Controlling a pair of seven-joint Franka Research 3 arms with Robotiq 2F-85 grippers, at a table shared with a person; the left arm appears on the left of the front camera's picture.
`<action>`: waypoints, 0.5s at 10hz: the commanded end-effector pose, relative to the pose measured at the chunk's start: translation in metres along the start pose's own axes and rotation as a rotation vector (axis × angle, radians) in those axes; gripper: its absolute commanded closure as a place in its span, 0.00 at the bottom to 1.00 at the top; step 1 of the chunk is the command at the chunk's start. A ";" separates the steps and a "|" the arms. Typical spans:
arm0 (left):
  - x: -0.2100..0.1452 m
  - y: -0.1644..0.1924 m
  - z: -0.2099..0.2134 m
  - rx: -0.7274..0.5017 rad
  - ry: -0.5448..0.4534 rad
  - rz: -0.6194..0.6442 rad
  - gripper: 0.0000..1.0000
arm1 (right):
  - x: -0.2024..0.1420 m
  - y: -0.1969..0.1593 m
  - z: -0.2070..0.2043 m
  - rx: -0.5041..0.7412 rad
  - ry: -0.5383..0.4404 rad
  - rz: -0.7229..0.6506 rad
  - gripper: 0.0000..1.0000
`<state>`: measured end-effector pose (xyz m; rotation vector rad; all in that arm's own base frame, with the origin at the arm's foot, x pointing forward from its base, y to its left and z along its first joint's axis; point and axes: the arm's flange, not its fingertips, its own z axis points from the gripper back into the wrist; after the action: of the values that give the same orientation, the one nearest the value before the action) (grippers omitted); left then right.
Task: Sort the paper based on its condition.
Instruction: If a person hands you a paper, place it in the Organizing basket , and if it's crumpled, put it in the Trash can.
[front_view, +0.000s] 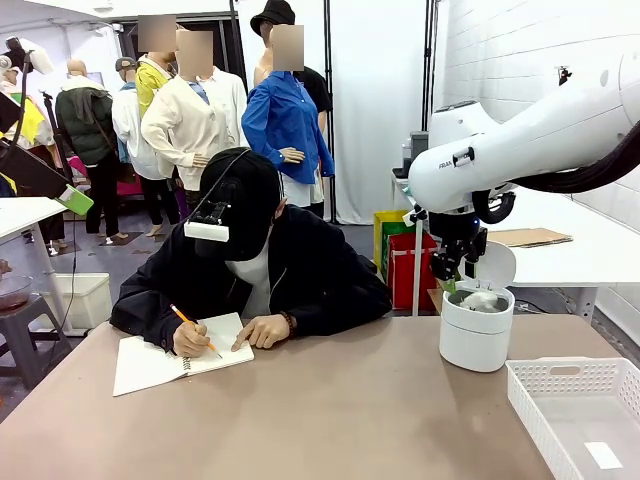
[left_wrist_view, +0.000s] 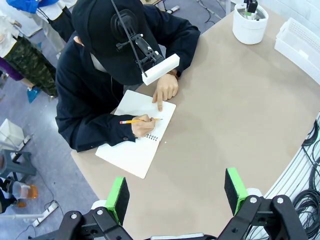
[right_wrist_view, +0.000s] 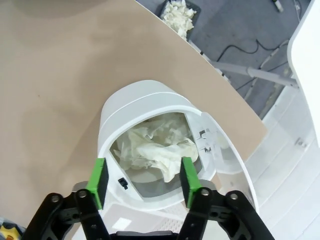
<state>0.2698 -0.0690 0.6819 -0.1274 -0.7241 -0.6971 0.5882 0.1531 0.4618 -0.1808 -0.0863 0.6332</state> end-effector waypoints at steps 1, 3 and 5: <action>0.000 0.000 0.000 0.003 0.003 0.000 0.00 | -0.006 0.007 0.003 0.001 0.003 0.016 0.00; 0.000 0.000 0.000 0.003 0.003 0.000 0.00 | -0.005 0.020 0.008 0.014 0.001 0.066 0.00; 0.000 0.000 0.000 0.003 0.003 0.000 0.00 | -0.004 0.038 0.017 0.037 -0.014 0.097 0.00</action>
<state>0.2698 -0.0690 0.6819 -0.1274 -0.7241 -0.6972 0.5716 0.1829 0.4698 -0.1736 -0.0877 0.6979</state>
